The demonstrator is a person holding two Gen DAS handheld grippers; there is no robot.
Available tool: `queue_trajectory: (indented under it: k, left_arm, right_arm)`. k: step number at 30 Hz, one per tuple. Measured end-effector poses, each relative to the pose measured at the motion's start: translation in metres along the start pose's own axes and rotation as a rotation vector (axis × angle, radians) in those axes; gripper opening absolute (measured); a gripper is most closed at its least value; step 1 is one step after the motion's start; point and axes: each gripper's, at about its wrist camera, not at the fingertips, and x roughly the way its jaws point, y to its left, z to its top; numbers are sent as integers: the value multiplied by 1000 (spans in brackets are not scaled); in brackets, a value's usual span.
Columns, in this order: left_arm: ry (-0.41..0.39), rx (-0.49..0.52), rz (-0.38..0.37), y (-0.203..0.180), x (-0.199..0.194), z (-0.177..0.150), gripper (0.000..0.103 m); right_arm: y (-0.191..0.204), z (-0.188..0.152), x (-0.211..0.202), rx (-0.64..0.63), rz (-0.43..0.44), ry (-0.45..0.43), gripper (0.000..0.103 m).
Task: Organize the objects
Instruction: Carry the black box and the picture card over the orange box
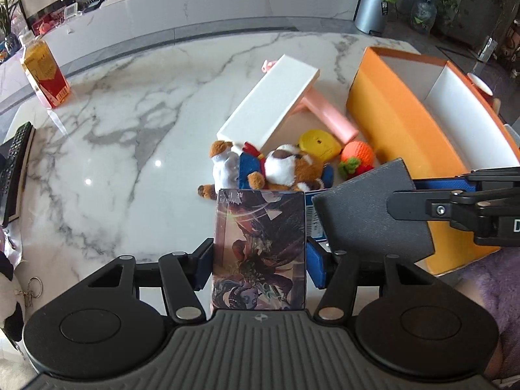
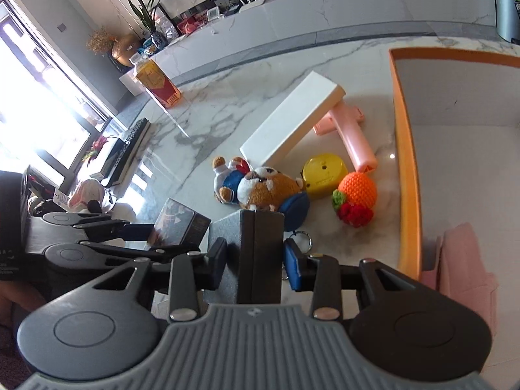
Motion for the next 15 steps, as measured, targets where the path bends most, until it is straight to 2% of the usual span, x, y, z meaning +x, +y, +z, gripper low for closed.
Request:
queue_trajectory:
  k: [6,10,15]
  left_arm:
    - [-93,4,-49,-41,-47,8,66]
    - [-151,12,-137,-74,-66,16,66]
    - [-185,33,-235,-121,-65,31,66]
  right_arm:
    - [2,1,-62,-41,-20,-140,39]
    - [-16,-1,-111,-22,-46,-233,39]
    - [-52,-3,-156,-11,-170,-284,39]
